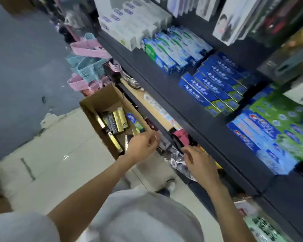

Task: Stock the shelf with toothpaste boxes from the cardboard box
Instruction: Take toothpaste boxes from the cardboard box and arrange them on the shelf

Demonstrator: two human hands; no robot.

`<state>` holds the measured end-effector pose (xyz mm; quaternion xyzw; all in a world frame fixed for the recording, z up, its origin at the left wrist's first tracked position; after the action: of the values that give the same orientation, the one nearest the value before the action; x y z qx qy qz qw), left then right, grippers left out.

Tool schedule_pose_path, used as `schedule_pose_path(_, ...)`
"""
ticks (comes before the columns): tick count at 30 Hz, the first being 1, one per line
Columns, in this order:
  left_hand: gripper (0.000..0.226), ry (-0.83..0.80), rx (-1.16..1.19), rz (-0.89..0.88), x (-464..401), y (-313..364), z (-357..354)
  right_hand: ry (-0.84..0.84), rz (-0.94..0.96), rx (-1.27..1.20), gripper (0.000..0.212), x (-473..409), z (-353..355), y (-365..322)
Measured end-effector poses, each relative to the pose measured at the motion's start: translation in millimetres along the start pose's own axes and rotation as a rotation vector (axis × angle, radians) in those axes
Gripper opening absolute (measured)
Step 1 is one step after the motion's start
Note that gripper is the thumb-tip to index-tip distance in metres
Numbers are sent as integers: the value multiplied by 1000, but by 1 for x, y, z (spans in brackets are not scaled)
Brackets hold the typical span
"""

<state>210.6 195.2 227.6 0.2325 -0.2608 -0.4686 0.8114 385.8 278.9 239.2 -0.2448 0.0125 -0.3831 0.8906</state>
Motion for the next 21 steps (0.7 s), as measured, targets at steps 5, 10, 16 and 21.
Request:
schedule_pose_path(5,18,-101,26,309,15,-138,34,-227,93,-35,23,-46,-74,-64)
schedule_pose_path(10,21,-71,133,554,16,-260,73,-341,86,-84,27,-109,-157,-126)
schedule_pose_path(16,36,-47,202,790,-12,-392,63,-390,-92,-74,35,-203,-278,-136)
schedule_pose_path(21,64,21,284,914,-55,-471,10,-427,-346,-100,39,-273,-391,-83)
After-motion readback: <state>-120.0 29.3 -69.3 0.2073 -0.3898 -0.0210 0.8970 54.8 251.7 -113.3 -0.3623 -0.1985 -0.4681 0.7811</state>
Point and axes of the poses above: each hand's wrist, its own x-axis away from the middle knuckle, its own z-axis out of the back of the hand, y = z × x, the point moved 7 cm from there along -x, towards the middle knuckle, and after that the axes turned 1 degree about -x, right-handed, at the moved point
